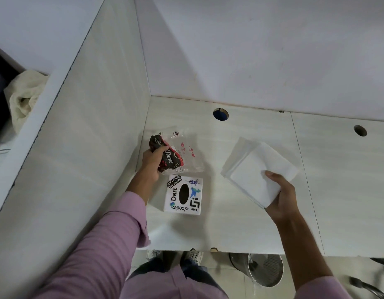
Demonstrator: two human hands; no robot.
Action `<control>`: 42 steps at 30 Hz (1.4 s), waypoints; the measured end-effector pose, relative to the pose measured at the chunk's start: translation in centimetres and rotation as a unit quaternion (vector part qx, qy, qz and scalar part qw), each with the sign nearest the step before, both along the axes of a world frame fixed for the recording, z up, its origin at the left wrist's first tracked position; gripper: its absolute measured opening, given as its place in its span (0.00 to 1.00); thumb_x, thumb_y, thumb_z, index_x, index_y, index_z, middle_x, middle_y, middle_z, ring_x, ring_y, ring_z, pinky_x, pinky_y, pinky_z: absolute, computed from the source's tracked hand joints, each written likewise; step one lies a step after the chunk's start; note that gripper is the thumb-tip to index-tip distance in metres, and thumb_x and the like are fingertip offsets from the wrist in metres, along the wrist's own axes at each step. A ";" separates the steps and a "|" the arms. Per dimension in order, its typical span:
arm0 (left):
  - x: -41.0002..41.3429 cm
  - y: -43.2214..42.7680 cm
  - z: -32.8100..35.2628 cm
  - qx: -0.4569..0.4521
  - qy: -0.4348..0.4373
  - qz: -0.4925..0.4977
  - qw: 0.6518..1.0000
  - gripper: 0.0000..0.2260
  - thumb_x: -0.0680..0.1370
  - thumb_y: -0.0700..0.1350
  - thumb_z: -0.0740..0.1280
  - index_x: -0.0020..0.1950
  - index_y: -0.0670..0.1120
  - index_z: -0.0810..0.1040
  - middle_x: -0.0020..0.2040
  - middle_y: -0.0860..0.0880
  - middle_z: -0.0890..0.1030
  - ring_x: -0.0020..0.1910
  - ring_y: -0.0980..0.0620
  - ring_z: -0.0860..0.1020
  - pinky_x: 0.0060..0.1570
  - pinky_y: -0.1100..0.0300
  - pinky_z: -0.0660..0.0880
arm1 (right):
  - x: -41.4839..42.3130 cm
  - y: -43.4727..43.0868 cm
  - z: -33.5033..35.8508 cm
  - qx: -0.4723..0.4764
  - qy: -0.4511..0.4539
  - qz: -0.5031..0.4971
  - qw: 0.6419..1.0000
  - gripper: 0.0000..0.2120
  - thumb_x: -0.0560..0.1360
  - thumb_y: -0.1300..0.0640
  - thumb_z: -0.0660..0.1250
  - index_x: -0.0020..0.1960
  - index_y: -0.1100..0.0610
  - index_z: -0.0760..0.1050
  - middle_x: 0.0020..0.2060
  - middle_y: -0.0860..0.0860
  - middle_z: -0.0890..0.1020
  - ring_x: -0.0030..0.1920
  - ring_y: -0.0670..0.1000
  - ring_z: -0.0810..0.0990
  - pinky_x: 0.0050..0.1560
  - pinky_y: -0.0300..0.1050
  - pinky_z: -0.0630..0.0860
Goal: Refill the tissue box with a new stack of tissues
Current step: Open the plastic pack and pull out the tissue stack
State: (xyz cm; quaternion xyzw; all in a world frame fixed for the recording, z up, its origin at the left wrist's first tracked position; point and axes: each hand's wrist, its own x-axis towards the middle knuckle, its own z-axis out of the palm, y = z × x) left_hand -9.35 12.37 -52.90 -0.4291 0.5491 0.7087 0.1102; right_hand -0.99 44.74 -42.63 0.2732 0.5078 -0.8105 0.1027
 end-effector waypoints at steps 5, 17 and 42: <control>-1.9 -0.6 -1.5 -0.066 -0.029 -0.042 0.997 0.21 0.73 0.49 0.78 0.61 0.41 0.79 0.57 0.41 0.85 0.54 0.43 0.83 0.48 0.52 0.81 | -1.1 -0.8 0.5 -0.031 0.001 0.004 0.999 0.12 0.78 0.61 0.64 0.53 0.52 0.85 0.48 0.50 0.87 0.48 0.52 0.87 0.47 0.51 0.81; 2.9 5.5 5.1 0.262 0.080 -0.257 0.927 0.35 0.73 0.65 0.73 0.70 0.43 0.76 0.59 0.42 0.79 0.57 0.42 0.78 0.60 0.46 0.74 | -1.8 -4.1 -0.1 -0.105 -0.036 0.090 0.990 0.14 0.68 0.59 0.68 0.48 0.52 0.89 0.49 0.52 0.88 0.48 0.55 0.88 0.50 0.55 0.83; 3.2 3.8 6.3 0.073 0.151 -0.220 0.961 0.30 0.67 0.55 0.81 0.66 0.50 0.79 0.59 0.44 0.87 0.58 0.39 0.84 0.57 0.39 0.82 | -6.7 -9.6 -1.8 0.122 0.055 0.208 0.969 0.18 0.74 0.59 0.76 0.63 0.57 0.80 0.56 0.55 0.87 0.59 0.61 0.85 0.57 0.60 0.83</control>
